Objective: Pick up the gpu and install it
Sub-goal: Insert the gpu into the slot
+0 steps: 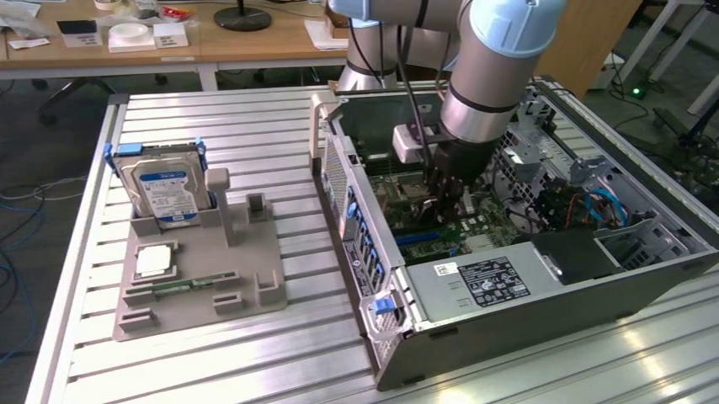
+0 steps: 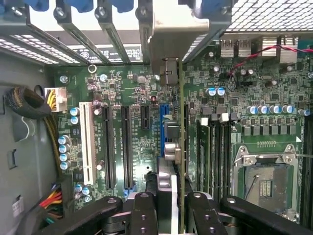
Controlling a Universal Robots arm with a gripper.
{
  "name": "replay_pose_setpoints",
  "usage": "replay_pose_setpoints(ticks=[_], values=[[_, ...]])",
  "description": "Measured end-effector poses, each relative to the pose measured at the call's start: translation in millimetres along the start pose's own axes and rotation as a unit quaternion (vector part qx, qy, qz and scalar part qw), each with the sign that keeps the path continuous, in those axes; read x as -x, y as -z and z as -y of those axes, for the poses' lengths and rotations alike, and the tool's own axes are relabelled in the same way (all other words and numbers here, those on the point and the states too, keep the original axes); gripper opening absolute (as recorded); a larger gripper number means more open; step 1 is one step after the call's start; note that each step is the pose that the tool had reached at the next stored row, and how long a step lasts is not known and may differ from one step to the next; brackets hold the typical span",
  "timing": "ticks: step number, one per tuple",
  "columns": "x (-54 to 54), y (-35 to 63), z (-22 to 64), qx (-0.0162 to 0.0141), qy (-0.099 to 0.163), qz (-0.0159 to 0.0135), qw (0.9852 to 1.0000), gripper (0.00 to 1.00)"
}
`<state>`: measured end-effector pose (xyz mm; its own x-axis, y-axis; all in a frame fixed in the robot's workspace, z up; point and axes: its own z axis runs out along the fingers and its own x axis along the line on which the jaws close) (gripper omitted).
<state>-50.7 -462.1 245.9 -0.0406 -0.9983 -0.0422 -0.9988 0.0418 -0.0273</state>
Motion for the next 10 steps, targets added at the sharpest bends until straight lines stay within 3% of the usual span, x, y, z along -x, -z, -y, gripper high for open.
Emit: replay_pose_setpoints(ticks=[7, 10], values=[[-0.3, -5.5, -1.6, 0.0, 0.0, 0.0, 1.0, 0.28], [-0.2, -5.6, -1.6, -0.0001, 0.0, -0.0021, 1.0, 0.28]])
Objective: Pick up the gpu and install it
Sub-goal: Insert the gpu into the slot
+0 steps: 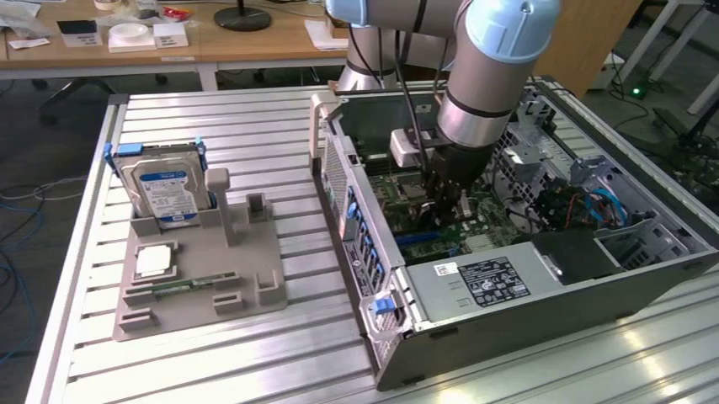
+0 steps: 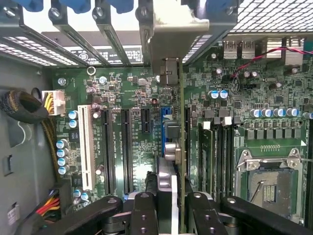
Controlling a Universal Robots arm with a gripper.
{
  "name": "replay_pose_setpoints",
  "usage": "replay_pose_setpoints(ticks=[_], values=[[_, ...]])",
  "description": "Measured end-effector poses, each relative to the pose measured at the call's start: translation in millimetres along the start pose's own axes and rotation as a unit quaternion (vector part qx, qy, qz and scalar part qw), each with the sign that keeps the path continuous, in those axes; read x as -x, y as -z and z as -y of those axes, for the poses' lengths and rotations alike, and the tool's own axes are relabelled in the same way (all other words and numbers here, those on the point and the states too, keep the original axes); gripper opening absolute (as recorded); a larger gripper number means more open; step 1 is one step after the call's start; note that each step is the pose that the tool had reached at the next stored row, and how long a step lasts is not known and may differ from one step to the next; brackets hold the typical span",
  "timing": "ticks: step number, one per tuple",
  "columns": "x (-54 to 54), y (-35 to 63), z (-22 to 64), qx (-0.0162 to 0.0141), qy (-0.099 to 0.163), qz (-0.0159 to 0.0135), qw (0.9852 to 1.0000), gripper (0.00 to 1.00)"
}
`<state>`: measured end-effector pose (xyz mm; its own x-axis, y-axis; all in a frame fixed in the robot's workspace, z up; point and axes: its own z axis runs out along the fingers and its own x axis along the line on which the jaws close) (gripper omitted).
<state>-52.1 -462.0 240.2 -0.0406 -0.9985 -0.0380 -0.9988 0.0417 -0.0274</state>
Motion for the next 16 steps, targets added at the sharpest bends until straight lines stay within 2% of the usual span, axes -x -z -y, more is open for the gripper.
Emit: replay_pose_setpoints(ticks=[3, 4, 16], values=[[1.2, -0.4, -0.1, -0.0004, 0.0, -0.0094, 1.0, 0.28], [1.2, -0.6, -0.1, -0.0004, 0.0, -0.0101, 0.9999, 0.28], [1.1, -4.1, -3.3, -0.0004, 0.0, -0.0101, 0.9999, 0.28]])
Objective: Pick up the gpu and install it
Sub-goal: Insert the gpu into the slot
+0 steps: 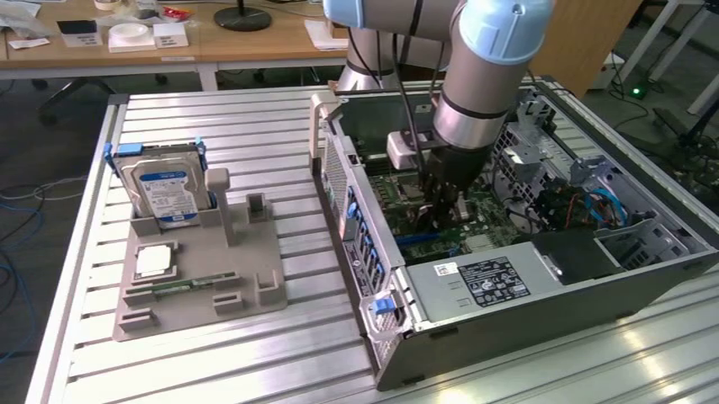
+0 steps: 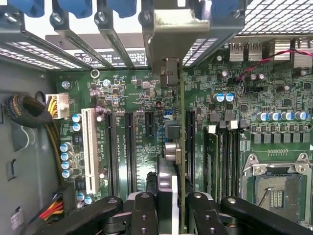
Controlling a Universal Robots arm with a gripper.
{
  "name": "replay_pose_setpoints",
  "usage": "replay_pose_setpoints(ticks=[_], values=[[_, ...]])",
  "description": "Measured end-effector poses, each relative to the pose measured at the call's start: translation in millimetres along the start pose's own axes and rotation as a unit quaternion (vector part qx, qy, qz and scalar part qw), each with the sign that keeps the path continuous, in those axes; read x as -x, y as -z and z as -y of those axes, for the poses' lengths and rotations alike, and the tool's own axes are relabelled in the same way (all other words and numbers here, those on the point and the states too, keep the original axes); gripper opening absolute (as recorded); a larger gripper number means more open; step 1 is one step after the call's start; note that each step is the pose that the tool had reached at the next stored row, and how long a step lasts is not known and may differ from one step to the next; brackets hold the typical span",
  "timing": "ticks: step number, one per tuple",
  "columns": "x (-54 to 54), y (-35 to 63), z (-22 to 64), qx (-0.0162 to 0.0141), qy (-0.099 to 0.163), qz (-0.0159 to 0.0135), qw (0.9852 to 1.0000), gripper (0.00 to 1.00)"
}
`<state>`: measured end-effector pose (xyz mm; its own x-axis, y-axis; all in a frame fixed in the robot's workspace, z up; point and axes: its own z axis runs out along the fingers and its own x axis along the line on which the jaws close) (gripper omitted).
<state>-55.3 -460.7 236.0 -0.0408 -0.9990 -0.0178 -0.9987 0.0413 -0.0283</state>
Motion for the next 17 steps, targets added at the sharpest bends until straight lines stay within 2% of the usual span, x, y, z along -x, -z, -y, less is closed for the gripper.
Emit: replay_pose_setpoints(ticks=[17], values=[[-0.4, -4.3, -6.5, 0.0, 0.0, -0.0001, 1.0, 0.28]])
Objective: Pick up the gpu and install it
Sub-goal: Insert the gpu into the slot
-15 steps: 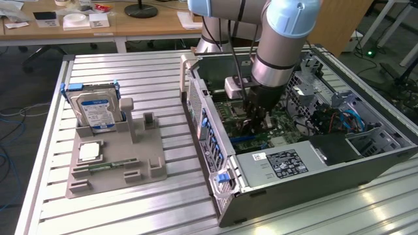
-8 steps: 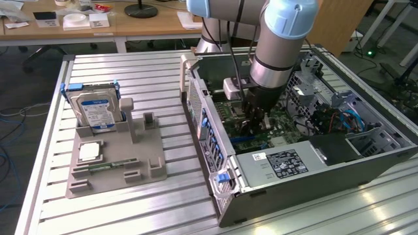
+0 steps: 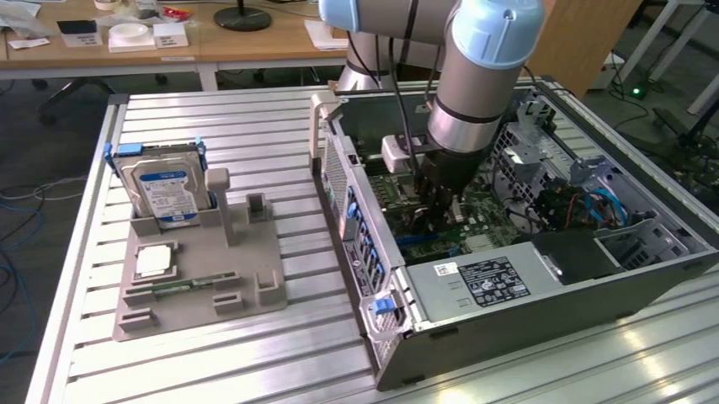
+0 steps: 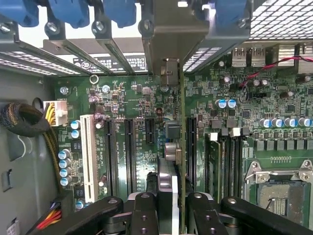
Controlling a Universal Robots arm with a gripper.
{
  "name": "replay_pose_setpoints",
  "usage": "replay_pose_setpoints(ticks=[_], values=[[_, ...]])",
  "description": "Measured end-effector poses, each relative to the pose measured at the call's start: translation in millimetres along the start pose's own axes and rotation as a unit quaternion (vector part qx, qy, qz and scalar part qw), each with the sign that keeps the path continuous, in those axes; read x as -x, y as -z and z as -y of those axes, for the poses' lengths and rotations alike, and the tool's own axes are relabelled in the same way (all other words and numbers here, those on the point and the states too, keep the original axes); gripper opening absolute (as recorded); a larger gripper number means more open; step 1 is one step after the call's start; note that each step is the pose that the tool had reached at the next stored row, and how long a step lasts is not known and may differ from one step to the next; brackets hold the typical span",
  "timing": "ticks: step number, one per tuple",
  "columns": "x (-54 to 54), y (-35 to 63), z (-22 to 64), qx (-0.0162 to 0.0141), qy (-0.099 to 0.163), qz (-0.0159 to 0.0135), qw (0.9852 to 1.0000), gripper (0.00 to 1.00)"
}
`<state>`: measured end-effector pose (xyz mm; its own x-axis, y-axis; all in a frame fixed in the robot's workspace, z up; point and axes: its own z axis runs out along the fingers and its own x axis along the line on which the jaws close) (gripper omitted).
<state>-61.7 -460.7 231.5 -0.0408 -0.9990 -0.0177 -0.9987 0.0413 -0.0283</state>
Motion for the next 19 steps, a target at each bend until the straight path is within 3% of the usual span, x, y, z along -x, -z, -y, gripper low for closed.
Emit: replay_pose_setpoints(ticks=[19], values=[[-0.2, -4.0, -3.0, 0.0, 0.0, 0.0001, 1.0, 0.28]])
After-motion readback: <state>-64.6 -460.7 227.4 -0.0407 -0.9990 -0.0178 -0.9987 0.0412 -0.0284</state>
